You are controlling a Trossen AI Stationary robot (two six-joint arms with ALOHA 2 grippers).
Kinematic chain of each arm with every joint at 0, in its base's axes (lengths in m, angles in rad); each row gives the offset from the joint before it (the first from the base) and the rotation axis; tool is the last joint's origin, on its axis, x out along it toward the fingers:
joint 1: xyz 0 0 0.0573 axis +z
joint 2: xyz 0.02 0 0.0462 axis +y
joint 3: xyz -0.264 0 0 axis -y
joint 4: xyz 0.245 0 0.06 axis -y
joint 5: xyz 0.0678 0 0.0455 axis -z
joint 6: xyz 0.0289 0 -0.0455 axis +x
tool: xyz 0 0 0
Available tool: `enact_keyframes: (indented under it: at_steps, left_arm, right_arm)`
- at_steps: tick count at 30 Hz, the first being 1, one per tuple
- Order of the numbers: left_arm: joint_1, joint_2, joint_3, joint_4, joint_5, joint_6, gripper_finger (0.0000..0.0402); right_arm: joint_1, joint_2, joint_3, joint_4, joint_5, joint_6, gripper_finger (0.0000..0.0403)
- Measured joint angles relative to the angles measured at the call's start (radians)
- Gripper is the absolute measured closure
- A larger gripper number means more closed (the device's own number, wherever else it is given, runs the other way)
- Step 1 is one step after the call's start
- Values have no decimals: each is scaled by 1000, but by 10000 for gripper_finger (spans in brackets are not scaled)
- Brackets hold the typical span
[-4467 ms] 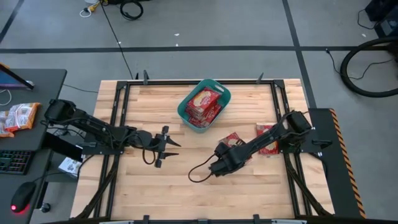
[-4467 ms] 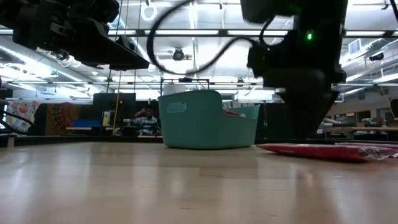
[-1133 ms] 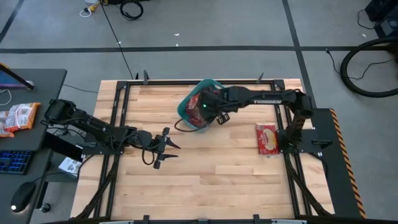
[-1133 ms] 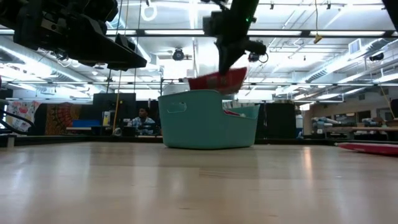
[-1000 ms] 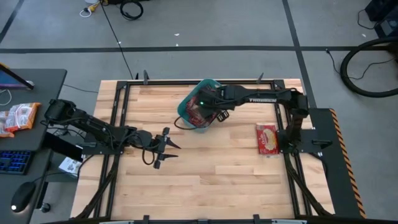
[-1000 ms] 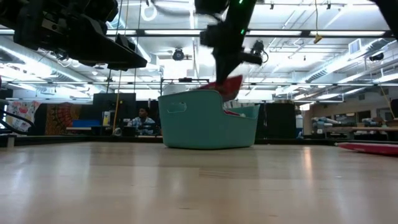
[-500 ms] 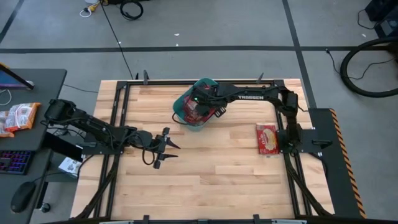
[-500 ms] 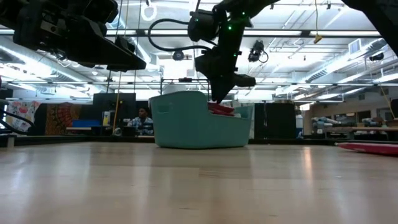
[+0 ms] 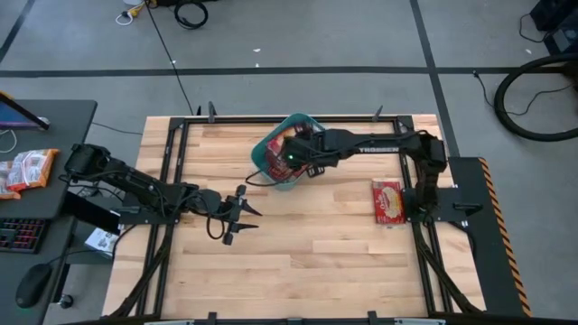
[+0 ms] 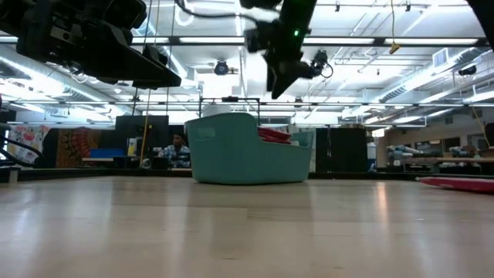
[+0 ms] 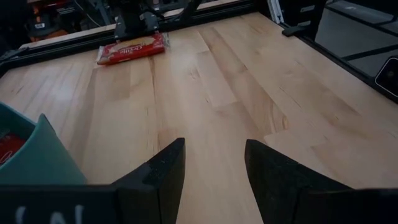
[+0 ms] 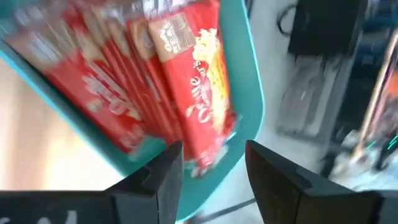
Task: Sort popcorn bags into baskets
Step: Put the popcorn pack into the blue bin
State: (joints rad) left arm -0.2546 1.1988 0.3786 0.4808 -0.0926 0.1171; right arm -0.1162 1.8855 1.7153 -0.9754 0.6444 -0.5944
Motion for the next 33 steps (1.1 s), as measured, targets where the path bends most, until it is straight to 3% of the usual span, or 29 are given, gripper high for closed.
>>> enact_keyframes:
  at_steps: [3,12,17,33]
  left_arm:
    - [0,0,0,0,0,0,230]
    - [0,0,0,-1,0,-7,230]
    - [0,0,-1,-7,0,-52,230]
    - [0,0,-1,-7,0,-54,230]
  right_arm:
    - [38,-20,0,-57,-8,220,226]
    - [89,-25,-19,-391,-246,878,227]
    - [114,-24,-92,-549,-321,1223,227]
    - [265,-23,-429,-581,-556,1573,229]
